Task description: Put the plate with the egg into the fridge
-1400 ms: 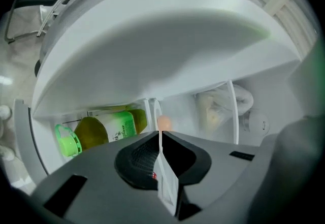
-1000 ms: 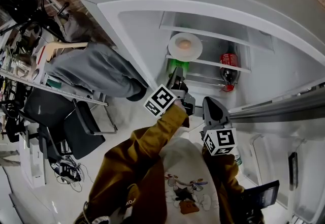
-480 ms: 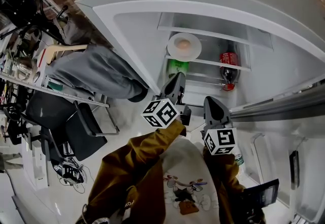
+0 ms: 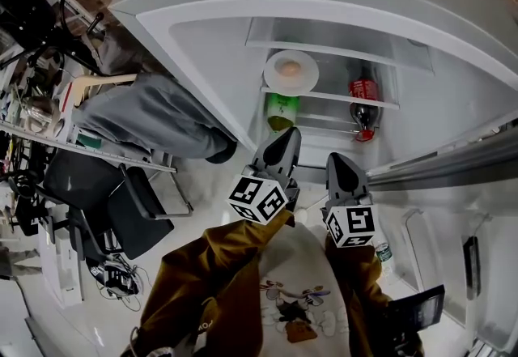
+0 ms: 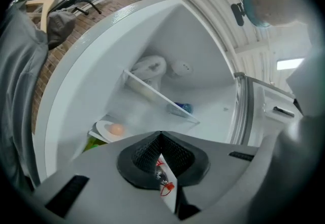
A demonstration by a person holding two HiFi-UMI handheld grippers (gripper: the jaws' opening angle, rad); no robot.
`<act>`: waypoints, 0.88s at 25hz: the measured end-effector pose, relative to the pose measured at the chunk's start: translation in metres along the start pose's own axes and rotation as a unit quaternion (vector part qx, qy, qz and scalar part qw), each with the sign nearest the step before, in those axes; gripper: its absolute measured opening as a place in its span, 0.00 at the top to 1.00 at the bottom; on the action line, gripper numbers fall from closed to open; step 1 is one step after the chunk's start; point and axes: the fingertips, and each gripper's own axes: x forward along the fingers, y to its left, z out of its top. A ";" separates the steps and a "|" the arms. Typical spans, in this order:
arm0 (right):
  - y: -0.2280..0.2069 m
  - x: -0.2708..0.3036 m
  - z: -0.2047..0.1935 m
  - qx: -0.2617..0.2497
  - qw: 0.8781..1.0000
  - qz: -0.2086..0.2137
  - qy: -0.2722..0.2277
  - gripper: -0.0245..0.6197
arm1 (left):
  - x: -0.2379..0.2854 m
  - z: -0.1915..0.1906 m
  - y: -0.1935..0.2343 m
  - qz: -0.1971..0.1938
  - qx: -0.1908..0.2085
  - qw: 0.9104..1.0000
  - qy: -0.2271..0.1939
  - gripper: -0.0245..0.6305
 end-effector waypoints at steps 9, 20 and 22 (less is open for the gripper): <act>0.004 -0.006 0.007 -0.001 0.999 -0.042 -0.012 0.95 | -0.027 -0.001 -0.005 -0.033 0.062 0.997 0.038 0.95; 0.041 -0.004 0.022 -0.047 0.998 -0.041 -0.010 0.95 | -0.060 0.003 -0.004 -0.049 0.078 0.994 0.059 0.95; 0.046 -0.008 0.021 -0.057 0.997 -0.043 -0.008 0.95 | -0.067 0.002 0.000 -0.045 0.075 0.994 0.061 0.95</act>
